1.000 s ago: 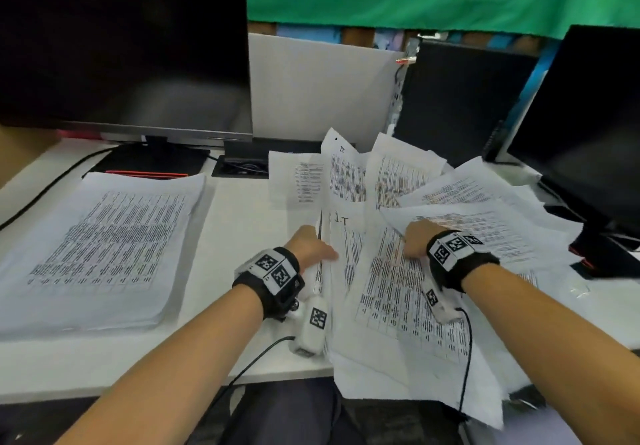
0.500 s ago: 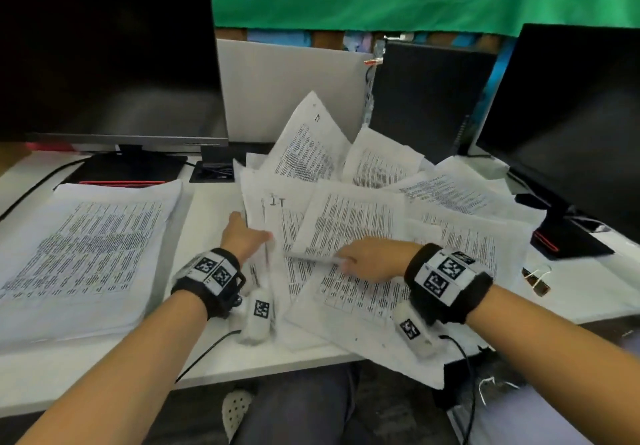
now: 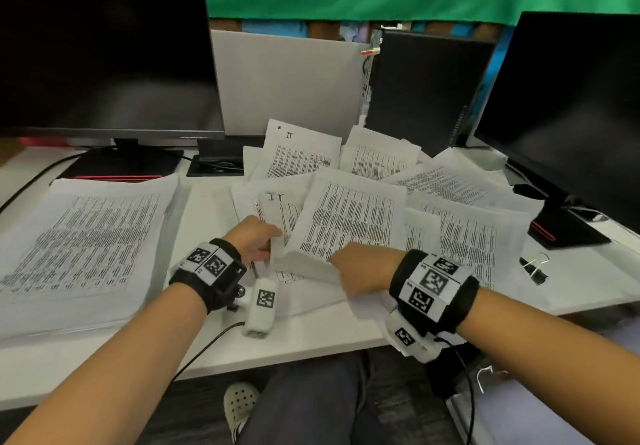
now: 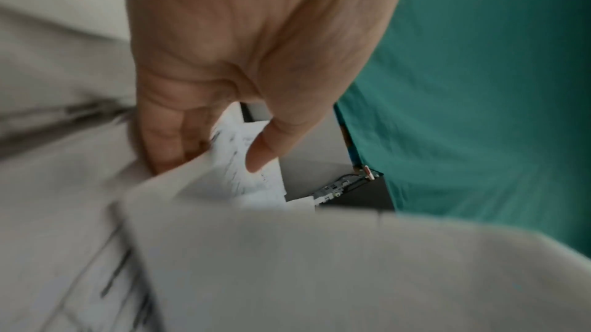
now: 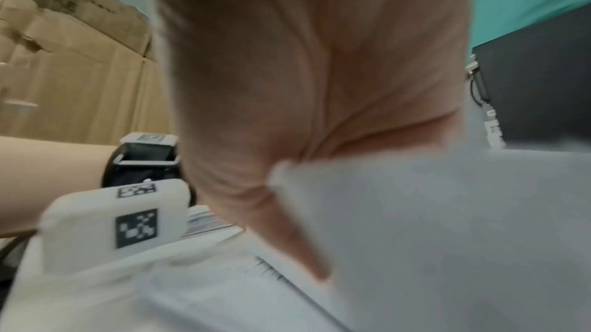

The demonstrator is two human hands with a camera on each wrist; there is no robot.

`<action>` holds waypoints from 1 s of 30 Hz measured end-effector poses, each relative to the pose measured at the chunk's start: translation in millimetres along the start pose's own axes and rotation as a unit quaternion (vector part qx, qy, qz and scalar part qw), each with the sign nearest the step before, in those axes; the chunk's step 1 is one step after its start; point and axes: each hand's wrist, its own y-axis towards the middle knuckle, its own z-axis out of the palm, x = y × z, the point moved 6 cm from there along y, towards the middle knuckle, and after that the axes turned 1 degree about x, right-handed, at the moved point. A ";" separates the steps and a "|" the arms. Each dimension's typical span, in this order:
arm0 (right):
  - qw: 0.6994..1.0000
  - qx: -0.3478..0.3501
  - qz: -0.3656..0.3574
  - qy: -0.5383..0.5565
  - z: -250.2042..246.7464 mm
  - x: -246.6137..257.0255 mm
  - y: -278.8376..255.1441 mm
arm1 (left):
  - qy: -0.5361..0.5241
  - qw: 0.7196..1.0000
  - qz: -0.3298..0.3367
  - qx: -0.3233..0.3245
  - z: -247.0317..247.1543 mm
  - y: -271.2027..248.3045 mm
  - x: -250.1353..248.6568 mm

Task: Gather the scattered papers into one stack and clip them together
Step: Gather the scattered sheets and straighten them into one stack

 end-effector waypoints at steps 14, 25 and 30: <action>0.778 -0.589 0.050 0.215 -168.5 -88.4 -62.6 | -0.171 0.980 0.073 -0.068 -36.0 12.4 -8.8; 0.911 -0.338 -0.145 0.188 -84.2 -8.4 20.1 | -0.219 0.974 -0.012 -0.056 -27.9 20.9 22.5; 0.968 -0.043 -0.160 0.190 -16.7 2.7 49.7 | -0.293 0.956 -0.037 -0.002 -29.4 28.1 29.4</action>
